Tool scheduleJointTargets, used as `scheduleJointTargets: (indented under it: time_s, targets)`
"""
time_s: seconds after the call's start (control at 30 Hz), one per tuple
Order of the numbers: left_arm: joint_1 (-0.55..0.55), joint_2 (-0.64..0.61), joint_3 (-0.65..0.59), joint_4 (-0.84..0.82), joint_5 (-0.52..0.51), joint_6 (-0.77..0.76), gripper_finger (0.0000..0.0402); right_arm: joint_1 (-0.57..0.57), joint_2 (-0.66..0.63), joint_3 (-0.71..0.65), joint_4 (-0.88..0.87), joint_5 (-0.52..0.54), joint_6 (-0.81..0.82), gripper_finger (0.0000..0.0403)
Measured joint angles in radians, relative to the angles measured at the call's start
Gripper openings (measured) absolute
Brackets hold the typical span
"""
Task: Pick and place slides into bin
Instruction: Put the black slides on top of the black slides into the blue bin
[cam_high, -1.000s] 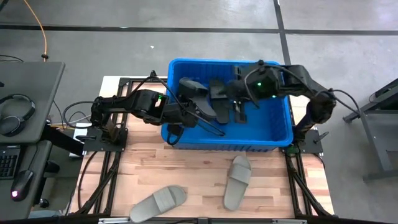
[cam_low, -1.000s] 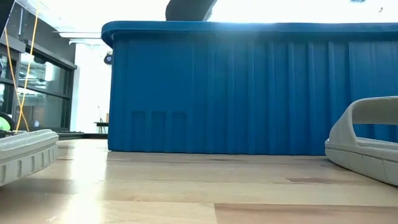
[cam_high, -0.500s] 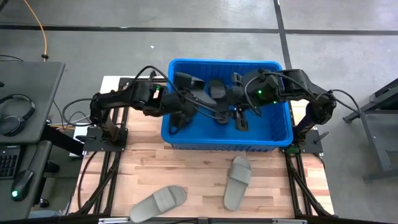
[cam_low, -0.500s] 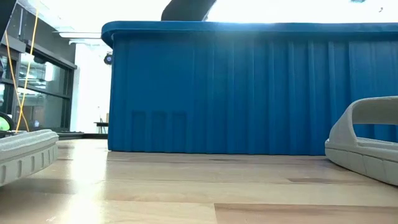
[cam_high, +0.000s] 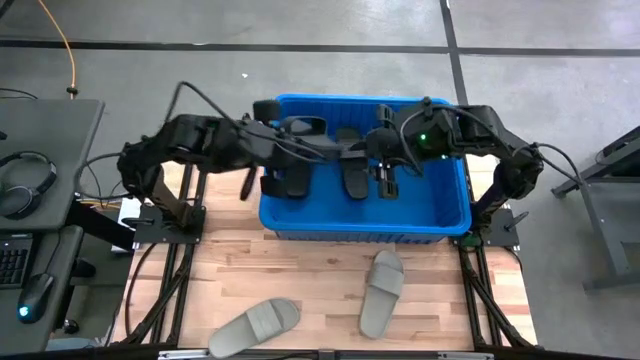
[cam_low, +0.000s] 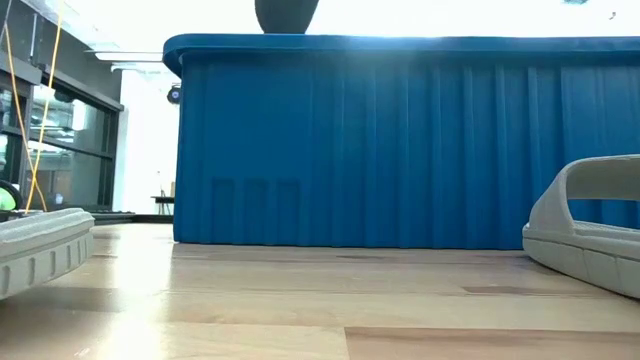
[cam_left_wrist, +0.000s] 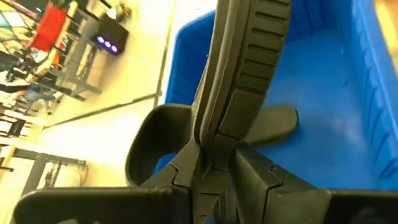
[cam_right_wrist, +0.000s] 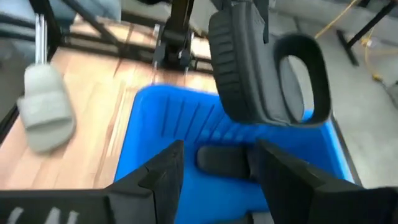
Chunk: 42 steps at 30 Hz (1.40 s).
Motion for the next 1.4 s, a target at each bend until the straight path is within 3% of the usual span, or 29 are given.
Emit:
scheduleJointTargets:
  time_s: [0.3, 0.97, 1.1, 1.4]
  targets:
    - [-0.001, -0.034, 0.0, 0.05, 0.04, -0.025, 0.0057, -0.009, 0.0, 0.0, 0.145, 0.005, -0.045, 0.0184]
    - [-0.001, -0.032, 0.0, 0.155, 0.124, -0.048, 0.0057, -0.009, 0.0, 0.0, 0.226, -0.046, -0.072, 0.0179]
    - [-0.001, -0.032, 0.0, 0.163, 0.127, -0.048, 0.0057, -0.009, 0.0, 0.0, 0.225, -0.045, -0.081, 0.0147]
    - [-0.001, -0.031, 0.0, 0.162, 0.127, -0.05, 0.0063, -0.009, -0.001, 0.0, 0.22, -0.045, -0.117, 0.0031]
